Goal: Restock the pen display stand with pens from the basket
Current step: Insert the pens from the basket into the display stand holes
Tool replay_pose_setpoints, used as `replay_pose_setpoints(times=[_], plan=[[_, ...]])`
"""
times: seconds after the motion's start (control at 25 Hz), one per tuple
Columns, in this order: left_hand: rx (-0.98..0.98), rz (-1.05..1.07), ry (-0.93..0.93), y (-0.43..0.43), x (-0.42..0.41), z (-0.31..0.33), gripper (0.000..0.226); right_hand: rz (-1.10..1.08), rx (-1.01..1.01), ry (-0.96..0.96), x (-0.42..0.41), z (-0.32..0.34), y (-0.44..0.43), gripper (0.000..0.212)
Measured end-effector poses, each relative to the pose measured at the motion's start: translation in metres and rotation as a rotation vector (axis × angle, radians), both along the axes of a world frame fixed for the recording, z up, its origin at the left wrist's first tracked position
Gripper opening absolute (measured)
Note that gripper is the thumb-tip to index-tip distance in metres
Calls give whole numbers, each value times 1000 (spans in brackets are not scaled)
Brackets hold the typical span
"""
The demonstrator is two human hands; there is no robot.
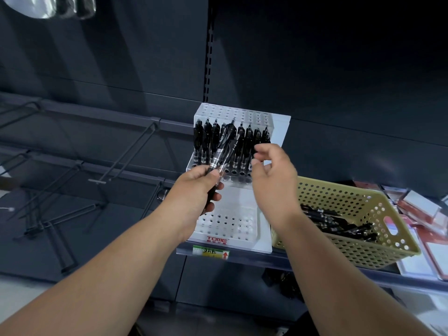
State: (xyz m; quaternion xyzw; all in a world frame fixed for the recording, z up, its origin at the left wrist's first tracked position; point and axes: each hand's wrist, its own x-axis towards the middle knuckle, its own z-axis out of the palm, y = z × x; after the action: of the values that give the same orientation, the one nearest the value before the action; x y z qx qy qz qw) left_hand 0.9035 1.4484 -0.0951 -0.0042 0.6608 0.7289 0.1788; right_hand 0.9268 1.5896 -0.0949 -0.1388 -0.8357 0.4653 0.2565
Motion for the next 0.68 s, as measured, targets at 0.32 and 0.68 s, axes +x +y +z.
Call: replay_pose_setpoints(times=[0.32, 0.68], plan=[[27, -27, 40, -10, 3, 0, 13, 206, -534, -63, 0, 18, -31, 16], [30, -16, 18, -25, -8, 2, 14, 335, -801, -141, -13, 24, -38, 13]])
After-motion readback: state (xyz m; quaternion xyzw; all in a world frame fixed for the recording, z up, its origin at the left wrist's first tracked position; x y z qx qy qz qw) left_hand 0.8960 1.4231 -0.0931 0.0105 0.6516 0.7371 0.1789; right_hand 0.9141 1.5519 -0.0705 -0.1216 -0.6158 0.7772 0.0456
